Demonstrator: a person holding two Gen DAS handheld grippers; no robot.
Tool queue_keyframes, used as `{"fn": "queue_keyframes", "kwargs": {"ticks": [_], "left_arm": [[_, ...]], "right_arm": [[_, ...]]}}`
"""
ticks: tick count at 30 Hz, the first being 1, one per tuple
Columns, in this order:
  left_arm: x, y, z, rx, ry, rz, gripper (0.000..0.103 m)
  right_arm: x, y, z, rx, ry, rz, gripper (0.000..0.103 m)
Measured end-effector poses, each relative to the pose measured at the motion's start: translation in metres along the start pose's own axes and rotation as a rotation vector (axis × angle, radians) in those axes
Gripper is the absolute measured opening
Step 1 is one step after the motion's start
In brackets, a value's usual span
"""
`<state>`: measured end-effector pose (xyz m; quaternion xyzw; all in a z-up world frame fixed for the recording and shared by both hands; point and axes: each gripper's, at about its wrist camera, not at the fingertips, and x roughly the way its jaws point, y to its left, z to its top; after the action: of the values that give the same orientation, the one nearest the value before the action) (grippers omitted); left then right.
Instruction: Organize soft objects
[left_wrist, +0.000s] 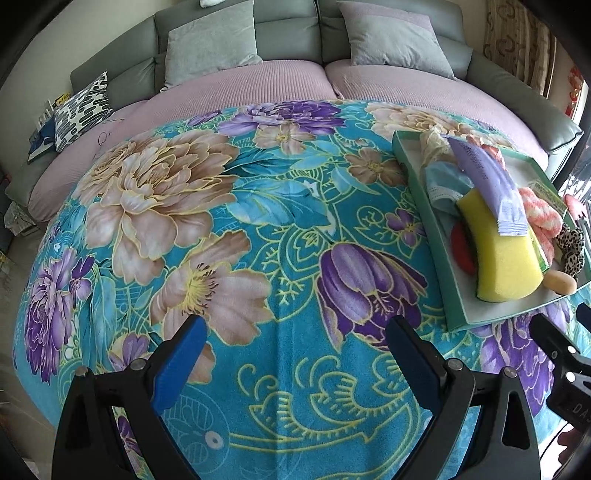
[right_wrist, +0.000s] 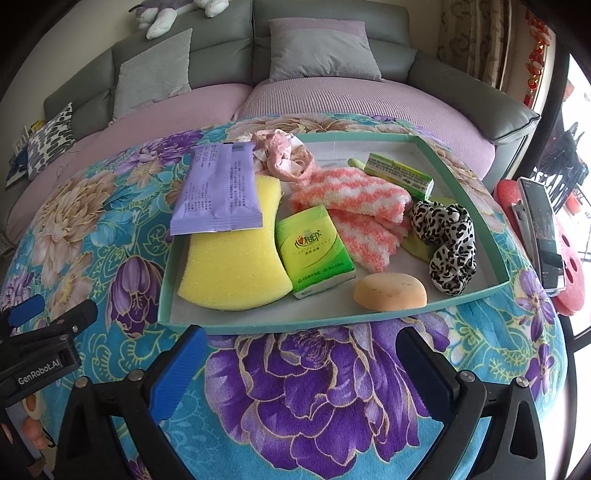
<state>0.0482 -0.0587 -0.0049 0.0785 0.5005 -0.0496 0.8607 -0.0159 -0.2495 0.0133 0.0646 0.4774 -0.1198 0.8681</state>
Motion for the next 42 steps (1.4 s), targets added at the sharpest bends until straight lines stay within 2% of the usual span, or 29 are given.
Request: {"fn": "queue_keyframes", "kwargs": {"ticks": [16,42], "left_arm": [[0.022,-0.006,-0.004,0.032,0.025,0.017,0.098],[0.035,0.005,-0.001,0.029,0.019,0.034,0.098]], "right_arm": [[0.009,-0.001,0.002,0.000,0.007,-0.007,0.103],[0.024,0.006,0.009,-0.012,0.009,-0.020,0.103]]}}
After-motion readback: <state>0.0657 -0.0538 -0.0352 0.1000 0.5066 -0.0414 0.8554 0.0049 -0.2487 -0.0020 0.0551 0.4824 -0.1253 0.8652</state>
